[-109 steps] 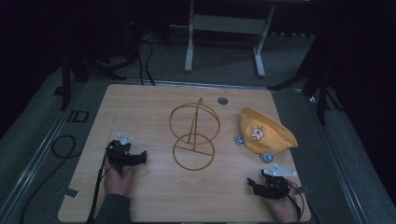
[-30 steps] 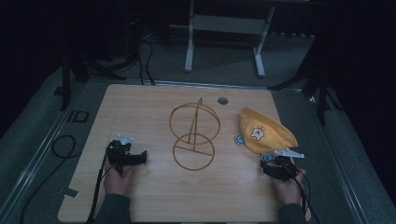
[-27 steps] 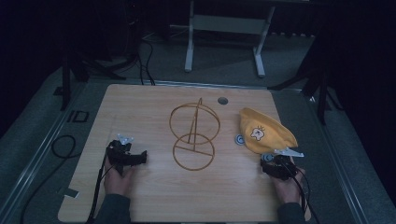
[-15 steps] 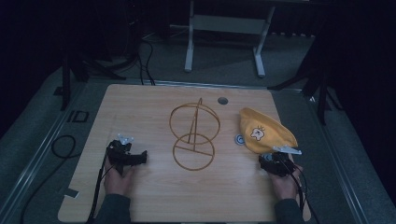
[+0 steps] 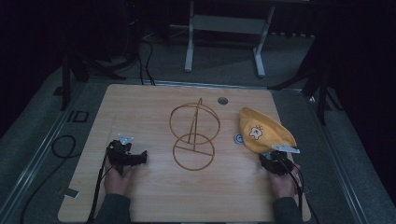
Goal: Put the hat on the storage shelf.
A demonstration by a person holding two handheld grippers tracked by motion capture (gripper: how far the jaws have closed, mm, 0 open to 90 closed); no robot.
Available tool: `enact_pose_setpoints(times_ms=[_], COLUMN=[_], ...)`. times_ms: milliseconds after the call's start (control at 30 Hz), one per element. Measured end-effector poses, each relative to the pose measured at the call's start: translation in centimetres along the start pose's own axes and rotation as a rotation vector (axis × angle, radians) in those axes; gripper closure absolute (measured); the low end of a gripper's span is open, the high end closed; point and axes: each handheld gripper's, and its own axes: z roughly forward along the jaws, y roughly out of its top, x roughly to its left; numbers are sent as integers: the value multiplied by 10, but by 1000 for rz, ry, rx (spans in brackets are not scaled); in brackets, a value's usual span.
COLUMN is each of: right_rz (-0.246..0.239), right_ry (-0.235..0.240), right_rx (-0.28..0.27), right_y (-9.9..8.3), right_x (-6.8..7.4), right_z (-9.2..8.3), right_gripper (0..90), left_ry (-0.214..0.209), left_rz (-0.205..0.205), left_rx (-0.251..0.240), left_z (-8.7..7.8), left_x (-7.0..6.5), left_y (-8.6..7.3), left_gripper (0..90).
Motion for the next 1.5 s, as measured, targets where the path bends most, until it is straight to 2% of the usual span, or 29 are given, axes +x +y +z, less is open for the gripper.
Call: enact_pose_setpoints(times_ms=[300,533,800,867,967,1200,1500], right_rz=[-38,-67,-81,-88,-138,-194,-231], right_ry=[10,28,96,98,101,125,161], right_rx=[-7,-50,-98,-101,-111,-135,-177], right_y=[0,3,12,14,19,30,45], right_x=[3,5,7,8,11,13,15], right_z=[-5,-15,-26,-28,-32,-42,-59], right_gripper=[632,677,790,794,806,808,808], left_ry=[0,0,0,0,0,0,0], left_rz=[1,1,1,1,1,1,-1], left_rx=[1,1,0,0,0,1,0], left_z=[0,0,0,0,0,0,0], left_x=[0,0,0,0,0,0,0], left_y=[0,0,0,0,0,0,0], left_gripper=[4,4,4,4,4,4,4])
